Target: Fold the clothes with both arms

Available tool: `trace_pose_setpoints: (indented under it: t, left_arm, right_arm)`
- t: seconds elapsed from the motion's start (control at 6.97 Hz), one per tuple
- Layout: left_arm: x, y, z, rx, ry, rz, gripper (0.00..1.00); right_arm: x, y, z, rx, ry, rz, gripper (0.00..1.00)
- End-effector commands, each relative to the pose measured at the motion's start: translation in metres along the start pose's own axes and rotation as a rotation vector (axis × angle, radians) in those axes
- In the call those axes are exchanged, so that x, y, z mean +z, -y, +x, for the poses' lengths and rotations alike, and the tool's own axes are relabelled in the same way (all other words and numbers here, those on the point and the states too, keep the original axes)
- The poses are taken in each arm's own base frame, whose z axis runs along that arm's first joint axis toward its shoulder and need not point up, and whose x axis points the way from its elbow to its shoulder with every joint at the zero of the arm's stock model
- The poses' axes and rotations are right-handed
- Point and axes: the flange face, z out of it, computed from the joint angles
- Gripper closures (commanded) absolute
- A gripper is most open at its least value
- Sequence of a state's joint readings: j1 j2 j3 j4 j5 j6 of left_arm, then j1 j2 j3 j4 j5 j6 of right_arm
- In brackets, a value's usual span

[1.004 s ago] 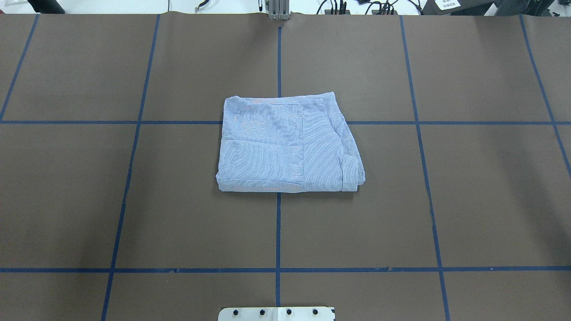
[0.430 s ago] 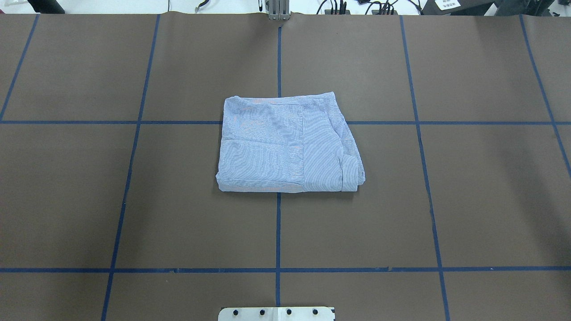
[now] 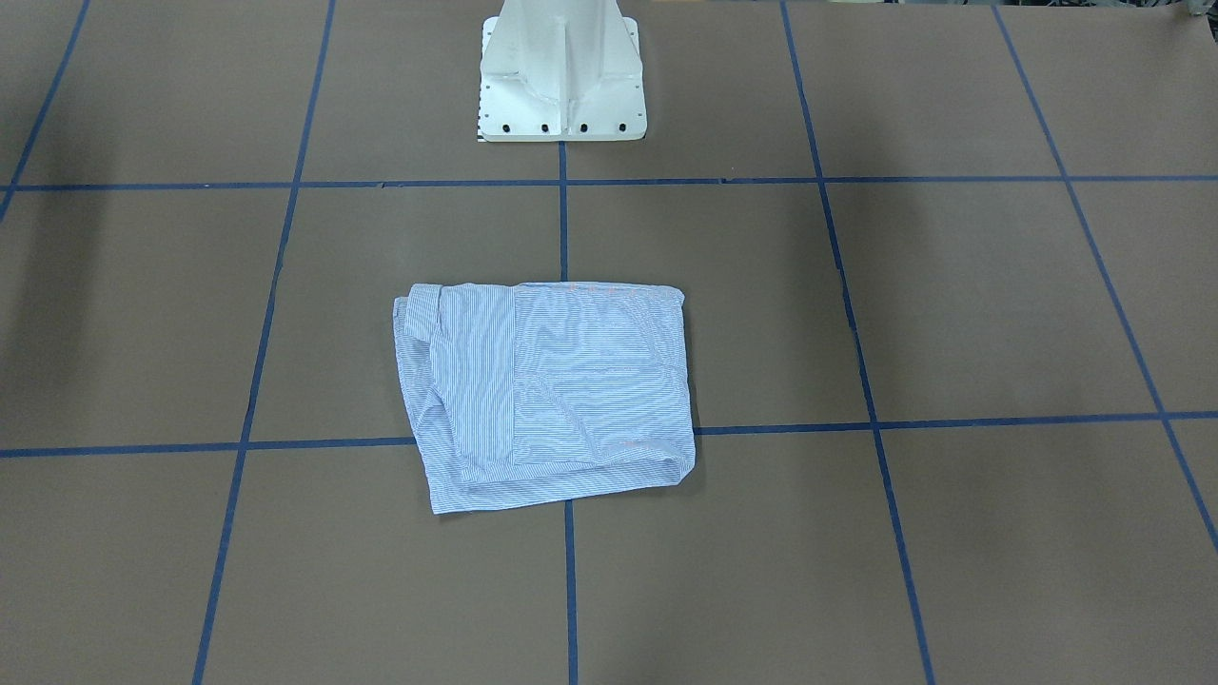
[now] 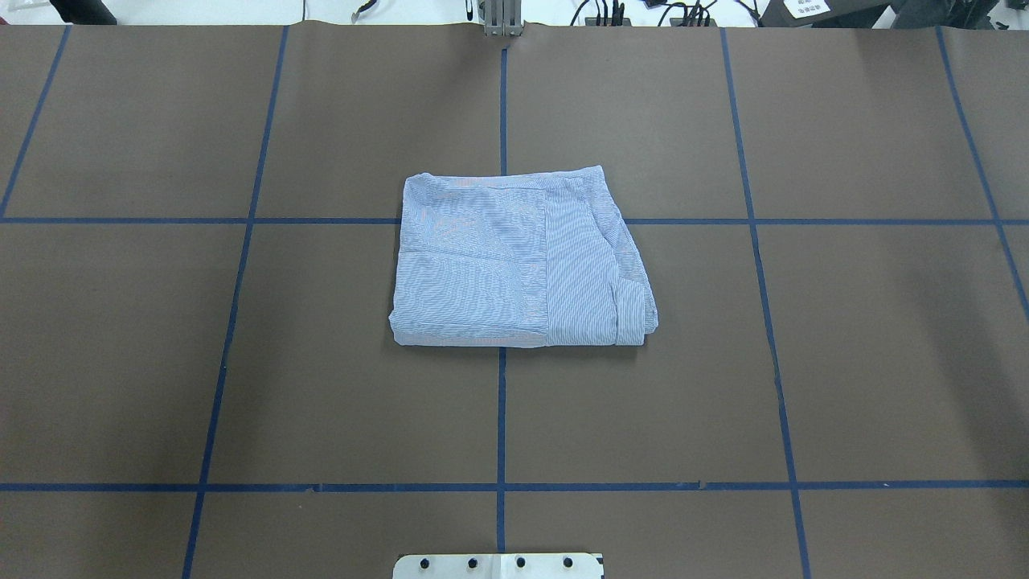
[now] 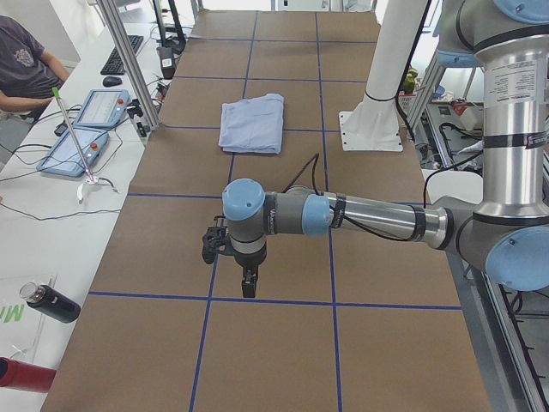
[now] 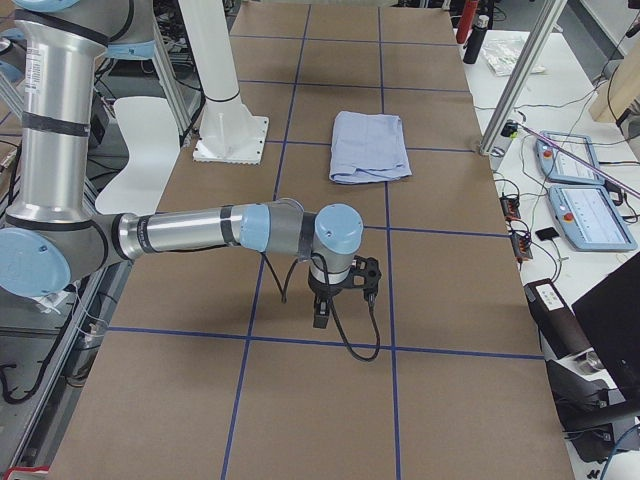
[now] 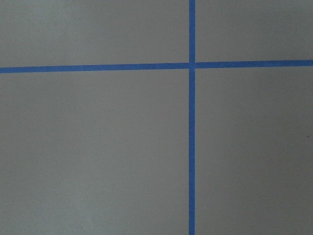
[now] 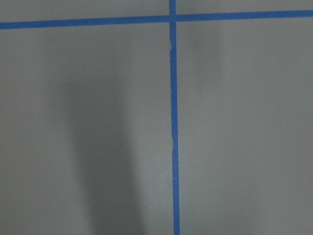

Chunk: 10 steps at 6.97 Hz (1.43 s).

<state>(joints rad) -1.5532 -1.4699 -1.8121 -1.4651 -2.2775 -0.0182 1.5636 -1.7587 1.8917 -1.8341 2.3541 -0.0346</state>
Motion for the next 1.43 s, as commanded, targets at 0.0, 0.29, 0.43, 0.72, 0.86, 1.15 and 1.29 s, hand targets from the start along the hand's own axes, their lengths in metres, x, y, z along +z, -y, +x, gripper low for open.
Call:
trace_pose_setpoints:
  t: [0.0,0.29,0.43,0.72,0.86,1.15,1.29]
  left_arm:
    - [0.003,0.000,0.000,0.007,0.004,0.001,0.00]
    - [0.005,-0.001,-0.002,0.006,0.015,-0.004,0.00]
    - [0.005,-0.001,-0.004,0.010,0.028,-0.002,0.00]
    - [0.006,-0.001,-0.004,0.011,0.027,-0.004,0.00]
    - [0.006,-0.001,-0.004,0.011,0.027,-0.004,0.00]
    - [0.007,-0.002,-0.005,0.025,0.025,-0.005,0.00]
    - [0.007,-0.003,-0.005,0.033,0.024,-0.005,0.00]
  right_arm:
    - [0.008,-0.012,0.013,0.018,0.001,-0.007,0.00]
    - [0.006,-0.011,0.011,0.007,-0.001,0.004,0.00]
    - [0.004,-0.008,0.010,-0.008,-0.004,0.025,0.00]
    - [0.001,-0.004,0.007,-0.014,-0.004,0.034,0.00]
    - [0.000,-0.003,0.006,-0.015,-0.004,0.035,0.00]
    - [0.000,-0.001,0.005,-0.018,-0.004,0.036,0.00]
    - [-0.001,-0.001,0.005,-0.017,-0.003,0.038,0.00]
